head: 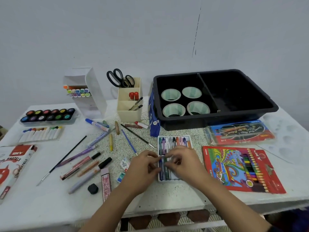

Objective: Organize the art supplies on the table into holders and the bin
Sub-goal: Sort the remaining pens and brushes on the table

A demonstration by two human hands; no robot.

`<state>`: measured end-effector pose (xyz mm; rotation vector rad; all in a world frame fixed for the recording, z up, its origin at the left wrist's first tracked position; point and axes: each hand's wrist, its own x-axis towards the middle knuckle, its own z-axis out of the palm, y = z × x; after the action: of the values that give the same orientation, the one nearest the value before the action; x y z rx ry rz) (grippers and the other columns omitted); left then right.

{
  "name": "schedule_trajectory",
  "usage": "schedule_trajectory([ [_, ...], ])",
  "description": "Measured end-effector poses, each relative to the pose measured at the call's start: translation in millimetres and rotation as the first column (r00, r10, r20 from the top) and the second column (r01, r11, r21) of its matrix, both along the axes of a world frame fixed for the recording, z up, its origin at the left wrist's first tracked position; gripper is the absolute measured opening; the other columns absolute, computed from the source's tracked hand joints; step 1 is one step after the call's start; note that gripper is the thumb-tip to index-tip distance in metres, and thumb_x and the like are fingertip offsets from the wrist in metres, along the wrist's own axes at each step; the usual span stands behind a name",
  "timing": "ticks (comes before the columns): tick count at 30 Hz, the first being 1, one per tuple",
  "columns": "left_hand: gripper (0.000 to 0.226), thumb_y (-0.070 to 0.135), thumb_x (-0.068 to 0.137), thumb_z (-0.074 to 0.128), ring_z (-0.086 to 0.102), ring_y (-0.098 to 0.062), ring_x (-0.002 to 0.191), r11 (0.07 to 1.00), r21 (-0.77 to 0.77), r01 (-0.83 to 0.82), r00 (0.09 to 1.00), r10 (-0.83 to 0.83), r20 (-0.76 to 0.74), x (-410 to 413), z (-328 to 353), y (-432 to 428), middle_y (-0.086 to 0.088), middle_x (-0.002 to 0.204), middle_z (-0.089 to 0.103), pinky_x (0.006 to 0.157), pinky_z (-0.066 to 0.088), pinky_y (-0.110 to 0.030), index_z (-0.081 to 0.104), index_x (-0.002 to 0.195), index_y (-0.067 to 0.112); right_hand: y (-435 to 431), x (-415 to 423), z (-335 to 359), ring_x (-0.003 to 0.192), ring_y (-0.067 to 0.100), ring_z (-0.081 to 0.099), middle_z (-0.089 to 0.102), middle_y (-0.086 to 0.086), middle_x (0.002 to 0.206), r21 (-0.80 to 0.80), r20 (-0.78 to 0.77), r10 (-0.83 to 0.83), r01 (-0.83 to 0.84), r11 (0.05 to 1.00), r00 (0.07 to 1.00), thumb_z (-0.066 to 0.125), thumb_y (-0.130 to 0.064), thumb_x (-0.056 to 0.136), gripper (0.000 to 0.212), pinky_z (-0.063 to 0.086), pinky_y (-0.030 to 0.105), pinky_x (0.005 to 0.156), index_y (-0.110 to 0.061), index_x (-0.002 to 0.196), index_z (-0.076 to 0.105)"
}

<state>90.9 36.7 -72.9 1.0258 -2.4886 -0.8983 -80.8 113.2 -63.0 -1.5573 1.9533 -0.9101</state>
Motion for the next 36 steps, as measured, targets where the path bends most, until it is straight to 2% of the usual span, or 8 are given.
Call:
schedule_trajectory([
  [5, 0.034, 0.033, 0.090, 0.072, 0.050, 0.007, 0.075, 0.999, -0.039, -0.012, 1.000, 0.013, 0.027, -1.1, -2.1, -1.1, 0.014, 0.114, 0.057, 0.070, 0.035, -0.003, 0.072, 0.122, 0.022, 1.6, 1.4, -8.2, 0.073, 0.004, 0.057, 0.060, -0.012, 0.086, -0.024, -0.156, 0.084, -0.089, 0.996, 0.984, 0.084, -0.023, 0.079, 0.024, 0.046, 0.011, 0.067, -0.022, 0.102, 0.078],
  [9, 0.033, 0.034, 0.090, 0.072, 0.046, 0.008, 0.074, 0.997, -0.068, -0.028, 0.999, 0.030, 0.042, -1.7, -5.1, -1.9, 0.012, 0.111, 0.061, 0.072, 0.033, -0.005, 0.072, 0.120, 0.022, 2.0, 7.0, -11.3, 0.082, 0.005, 0.057, 0.062, -0.008, 0.090, -0.029, -0.197, 0.097, -0.105, 0.994, 0.976, 0.080, -0.019, 0.083, 0.013, 0.050, 0.023, 0.075, -0.019, 0.096, 0.076],
  [13, 0.031, 0.035, 0.091, 0.069, 0.056, -0.006, 0.083, 0.997, -0.078, -0.028, 0.995, 0.036, 0.097, -2.4, -3.2, -4.4, 0.008, 0.113, 0.067, 0.086, 0.046, -0.024, 0.073, 0.120, 0.023, 1.7, 8.3, -8.9, 0.081, 0.007, 0.056, 0.061, -0.008, 0.087, -0.002, -0.200, 0.078, -0.080, 0.997, 0.977, 0.081, -0.020, 0.082, 0.009, 0.050, 0.026, 0.075, -0.019, 0.089, 0.074],
  [16, 0.029, 0.028, 0.095, 0.064, 0.062, -0.011, 0.098, 0.996, -0.087, -0.004, 0.992, 0.015, 0.125, -2.2, 0.1, -5.8, 0.007, 0.117, 0.068, 0.092, 0.047, -0.024, 0.072, 0.122, 0.023, -1.4, 7.2, -5.7, 0.075, 0.006, 0.056, 0.061, -0.010, 0.082, 0.054, -0.199, 0.068, -0.059, 0.997, 0.978, 0.083, -0.023, 0.080, 0.012, 0.047, 0.021, 0.069, -0.022, 0.083, 0.071],
  [20, 0.025, 0.022, 0.097, 0.059, 0.062, -0.003, 0.087, 0.999, -0.042, 0.035, 0.994, -0.030, 0.107, 6.8, 9.0, -9.7, 0.011, 0.112, 0.071, 0.085, 0.052, -0.025, 0.074, 0.118, 0.026, -7.4, 3.2, 1.4, 0.068, -0.001, 0.057, 0.064, -0.012, 0.077, 0.145, -0.177, 0.083, -0.058, 0.988, 0.981, 0.084, -0.026, 0.079, 0.011, 0.041, 0.011, 0.060, -0.025, 0.081, 0.073],
  [28, 0.013, 0.021, 0.094, 0.067, 0.060, 0.004, 0.078, 0.950, -0.023, -0.311, 0.943, 0.306, -0.130, 66.6, 34.2, -65.3, 0.019, 0.092, 0.068, 0.065, 0.042, -0.004, 0.074, 0.101, 0.029, -36.8, 21.0, 28.0, 0.077, 0.007, 0.064, 0.073, -0.010, 0.087, 0.107, -0.307, 0.035, -0.002, 0.994, 0.951, 0.065, -0.030, 0.094, 0.011, 0.056, 0.029, 0.073, -0.026, 0.091, 0.074],
  [32, 0.015, 0.022, 0.098, 0.059, 0.059, -0.005, 0.092, 0.892, -0.095, -0.442, 0.891, 0.424, -0.164, 97.1, 21.6, -114.2, 0.013, 0.104, 0.068, 0.081, 0.046, -0.022, 0.070, 0.108, 0.025, -65.2, 44.6, 28.0, 0.074, 0.004, 0.065, 0.072, -0.011, 0.084, 0.111, -0.252, 0.082, -0.056, 0.992, 0.964, 0.065, -0.027, 0.093, 0.009, 0.059, 0.032, 0.073, -0.026, 0.092, 0.074],
  [36, 0.037, 0.036, 0.103, 0.041, 0.040, -0.020, 0.137, 0.916, -0.153, -0.372, 0.920, 0.386, 0.072, 111.7, 6.7, -155.6, 0.005, 0.146, 0.050, 0.107, 0.032, -0.041, 0.054, 0.137, 0.030, -101.5, 71.0, 22.6, 0.075, 0.004, 0.064, 0.070, -0.012, 0.086, 0.083, -0.205, 0.101, -0.086, 0.993, 0.973, 0.064, -0.026, 0.093, 0.011, 0.059, 0.035, 0.072, -0.027, 0.101, 0.072],
])
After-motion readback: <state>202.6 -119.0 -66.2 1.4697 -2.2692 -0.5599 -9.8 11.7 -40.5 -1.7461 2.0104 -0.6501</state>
